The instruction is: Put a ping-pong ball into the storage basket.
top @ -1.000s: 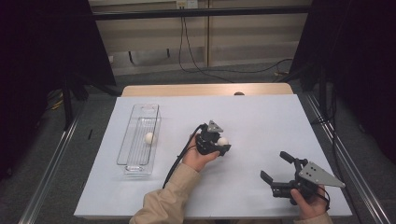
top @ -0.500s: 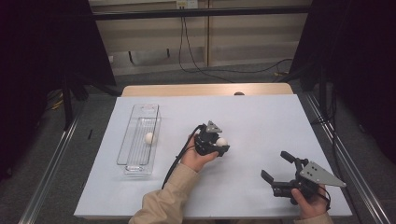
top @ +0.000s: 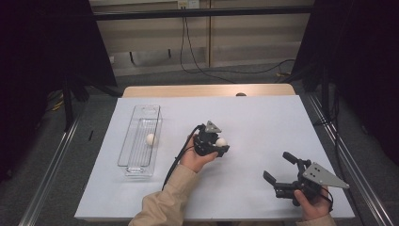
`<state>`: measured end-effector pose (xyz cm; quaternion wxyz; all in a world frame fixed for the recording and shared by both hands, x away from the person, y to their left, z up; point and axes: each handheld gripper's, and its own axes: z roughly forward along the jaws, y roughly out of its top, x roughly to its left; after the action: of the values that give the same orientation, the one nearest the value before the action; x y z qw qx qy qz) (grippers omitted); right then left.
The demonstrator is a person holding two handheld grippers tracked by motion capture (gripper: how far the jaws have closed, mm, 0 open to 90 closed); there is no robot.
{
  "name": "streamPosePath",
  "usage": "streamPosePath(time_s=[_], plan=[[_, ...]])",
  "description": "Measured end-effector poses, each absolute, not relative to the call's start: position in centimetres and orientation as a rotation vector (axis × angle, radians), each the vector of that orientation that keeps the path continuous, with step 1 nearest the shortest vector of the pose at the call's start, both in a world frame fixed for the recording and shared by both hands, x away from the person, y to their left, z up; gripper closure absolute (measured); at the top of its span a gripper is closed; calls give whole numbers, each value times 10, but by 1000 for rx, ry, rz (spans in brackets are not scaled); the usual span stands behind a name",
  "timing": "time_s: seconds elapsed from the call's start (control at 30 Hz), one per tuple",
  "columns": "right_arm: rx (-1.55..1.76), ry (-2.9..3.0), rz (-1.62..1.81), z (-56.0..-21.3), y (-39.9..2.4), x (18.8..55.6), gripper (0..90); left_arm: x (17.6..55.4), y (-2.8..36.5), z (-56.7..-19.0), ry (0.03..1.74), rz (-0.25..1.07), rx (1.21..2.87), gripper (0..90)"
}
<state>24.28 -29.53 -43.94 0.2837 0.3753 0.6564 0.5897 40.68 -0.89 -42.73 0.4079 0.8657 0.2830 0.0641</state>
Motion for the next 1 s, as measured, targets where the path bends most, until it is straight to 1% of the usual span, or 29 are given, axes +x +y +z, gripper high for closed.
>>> streamPosePath(time_s=[1.0], plan=[[990, 1750, 1593, -438, -295, 243, 15, 411, 8, -417, 777, 133, 2151, 510]])
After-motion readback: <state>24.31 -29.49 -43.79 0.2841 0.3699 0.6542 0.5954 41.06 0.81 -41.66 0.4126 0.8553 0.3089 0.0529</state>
